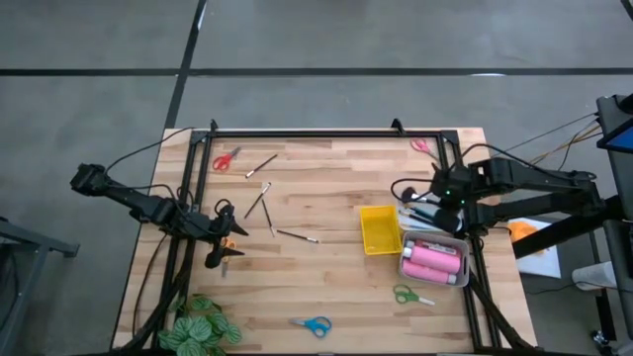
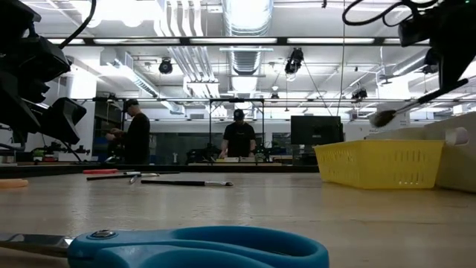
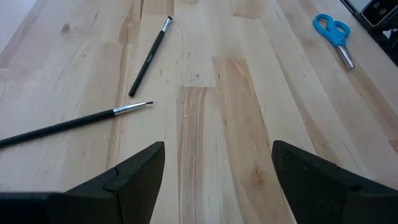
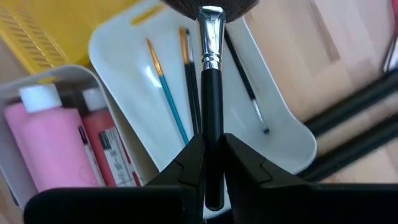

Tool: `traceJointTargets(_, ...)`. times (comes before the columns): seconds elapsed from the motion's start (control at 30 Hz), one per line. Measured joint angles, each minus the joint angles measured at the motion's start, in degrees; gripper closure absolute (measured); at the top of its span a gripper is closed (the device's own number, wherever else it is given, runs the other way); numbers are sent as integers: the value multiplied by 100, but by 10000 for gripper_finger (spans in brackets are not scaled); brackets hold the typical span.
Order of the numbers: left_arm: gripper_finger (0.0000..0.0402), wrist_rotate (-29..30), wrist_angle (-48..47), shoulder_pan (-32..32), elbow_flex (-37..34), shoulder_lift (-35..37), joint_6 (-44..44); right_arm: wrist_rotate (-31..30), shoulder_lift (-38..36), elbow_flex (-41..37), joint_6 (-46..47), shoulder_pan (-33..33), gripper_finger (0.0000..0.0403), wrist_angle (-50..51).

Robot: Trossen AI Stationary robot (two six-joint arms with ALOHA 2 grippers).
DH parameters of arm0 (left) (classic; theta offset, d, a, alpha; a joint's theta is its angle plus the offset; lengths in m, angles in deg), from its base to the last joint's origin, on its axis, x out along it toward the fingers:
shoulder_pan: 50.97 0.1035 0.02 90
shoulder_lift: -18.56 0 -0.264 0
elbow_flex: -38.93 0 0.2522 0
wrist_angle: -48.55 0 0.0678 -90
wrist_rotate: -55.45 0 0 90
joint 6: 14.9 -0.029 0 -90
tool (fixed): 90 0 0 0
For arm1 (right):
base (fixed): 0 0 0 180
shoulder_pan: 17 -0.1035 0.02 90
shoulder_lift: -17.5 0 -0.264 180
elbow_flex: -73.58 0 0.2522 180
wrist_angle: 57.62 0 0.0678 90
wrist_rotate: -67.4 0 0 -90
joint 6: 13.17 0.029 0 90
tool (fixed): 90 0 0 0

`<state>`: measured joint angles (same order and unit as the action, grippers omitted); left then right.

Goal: Pick & Place Paint Supplies
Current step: Put the black paint brush into the white bin

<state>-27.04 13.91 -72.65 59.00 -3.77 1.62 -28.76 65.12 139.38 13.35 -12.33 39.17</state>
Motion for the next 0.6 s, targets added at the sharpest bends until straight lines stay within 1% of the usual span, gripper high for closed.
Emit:
traceJointTargets(0.2,101,0,0,0,0,0,-1,65,10,-217,14,0,367,-9)
traceJointTargets(0.43,101,0,0,-2,0,0,-1,219,32,-871,343,-2,367,-412)
traceJointTargets(0.6,101,-1,0,0,0,0,-1,177,102,-873,355,-2,367,-543)
